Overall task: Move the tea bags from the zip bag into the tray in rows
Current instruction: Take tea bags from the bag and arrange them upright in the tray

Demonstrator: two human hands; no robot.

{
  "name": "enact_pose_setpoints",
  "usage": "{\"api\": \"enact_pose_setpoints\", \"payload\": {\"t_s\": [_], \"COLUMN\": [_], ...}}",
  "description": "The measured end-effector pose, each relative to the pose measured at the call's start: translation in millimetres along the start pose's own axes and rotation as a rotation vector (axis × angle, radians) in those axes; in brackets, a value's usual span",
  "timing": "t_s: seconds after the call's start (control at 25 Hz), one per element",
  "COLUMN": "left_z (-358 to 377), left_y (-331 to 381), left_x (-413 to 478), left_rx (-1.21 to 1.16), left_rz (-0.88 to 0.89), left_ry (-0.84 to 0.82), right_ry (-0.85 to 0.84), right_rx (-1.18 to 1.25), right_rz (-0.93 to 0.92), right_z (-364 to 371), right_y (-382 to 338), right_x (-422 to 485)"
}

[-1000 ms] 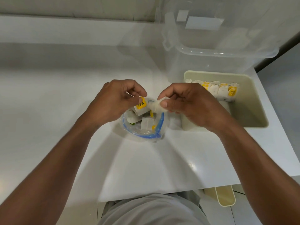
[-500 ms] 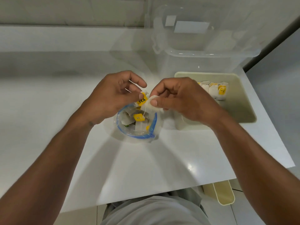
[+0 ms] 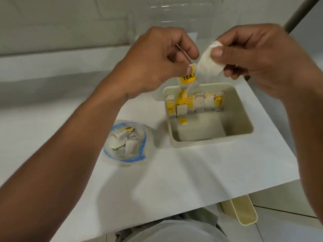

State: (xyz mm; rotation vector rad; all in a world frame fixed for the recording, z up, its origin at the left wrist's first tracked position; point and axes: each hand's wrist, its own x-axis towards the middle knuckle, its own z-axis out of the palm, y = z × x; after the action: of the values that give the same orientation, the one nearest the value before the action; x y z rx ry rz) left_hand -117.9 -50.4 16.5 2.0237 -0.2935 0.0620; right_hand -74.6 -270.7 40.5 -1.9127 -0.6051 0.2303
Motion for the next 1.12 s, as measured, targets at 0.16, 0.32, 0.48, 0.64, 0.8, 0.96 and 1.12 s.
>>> {"api": "enact_pose_setpoints", "payload": {"t_s": [0.16, 0.32, 0.48, 0.64, 0.8, 0.96, 1.12], "left_z": [45.4, 89.6, 112.9, 128.0, 133.5, 133.2, 143.2], "left_y": [-15.8, -50.5, -83.0, -99.7, -104.7, -104.4, -111.9], "left_x": [33.2, 56.5, 63.6, 65.3, 67.6, 70.6, 72.0], "left_rx": [0.263, 0.433, 0.49, 0.592, 0.643, 0.649, 0.793], "left_rz": [-0.06, -0.215, -0.299, -0.356, -0.386, -0.357, -0.334], "left_ry": [-0.001, -0.037, -0.052, -0.06, -0.137, -0.18, -0.204], "right_ry": [-0.13, -0.225, -0.247, -0.255, -0.253, -0.234, -0.281], "right_rx": [-0.004, -0.023, -0.051, -0.194, -0.488, -0.563, -0.685], "right_rz": [0.158, 0.248, 0.276, 0.257, 0.216, 0.193, 0.181], "right_z": [-27.5, -40.5, -48.9, -50.5, -41.4, -38.9, -24.7], "right_y": [48.7, 101.4, 132.2, 154.9, 165.4, 168.2, 182.0], "right_x": [7.7, 12.4, 18.3, 24.8, 26.8, 27.3, 32.1]}}
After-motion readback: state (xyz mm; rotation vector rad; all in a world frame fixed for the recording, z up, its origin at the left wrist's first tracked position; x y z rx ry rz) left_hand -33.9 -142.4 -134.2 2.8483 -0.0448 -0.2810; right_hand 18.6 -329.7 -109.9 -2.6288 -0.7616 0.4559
